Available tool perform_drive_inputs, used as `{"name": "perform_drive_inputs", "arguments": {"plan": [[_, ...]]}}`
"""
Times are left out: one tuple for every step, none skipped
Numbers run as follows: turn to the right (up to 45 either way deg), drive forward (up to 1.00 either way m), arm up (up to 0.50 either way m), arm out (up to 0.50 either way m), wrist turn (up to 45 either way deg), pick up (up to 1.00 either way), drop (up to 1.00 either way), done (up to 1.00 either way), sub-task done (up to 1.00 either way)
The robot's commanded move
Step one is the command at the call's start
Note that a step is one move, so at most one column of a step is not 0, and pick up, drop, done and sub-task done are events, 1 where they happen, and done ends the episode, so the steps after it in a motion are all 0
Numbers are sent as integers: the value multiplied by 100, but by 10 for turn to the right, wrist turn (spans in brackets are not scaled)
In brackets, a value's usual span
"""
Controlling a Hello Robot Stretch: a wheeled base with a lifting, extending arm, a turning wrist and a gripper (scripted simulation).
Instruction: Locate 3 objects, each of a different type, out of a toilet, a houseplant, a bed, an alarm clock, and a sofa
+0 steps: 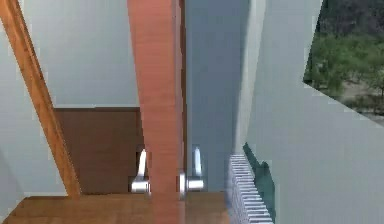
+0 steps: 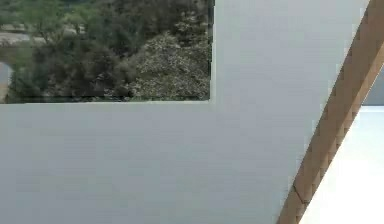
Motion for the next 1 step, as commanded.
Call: {"name": "perform_drive_inputs", "arguments": {"plan": [[-450,0,0,0,0,0,0,0,0]]}}
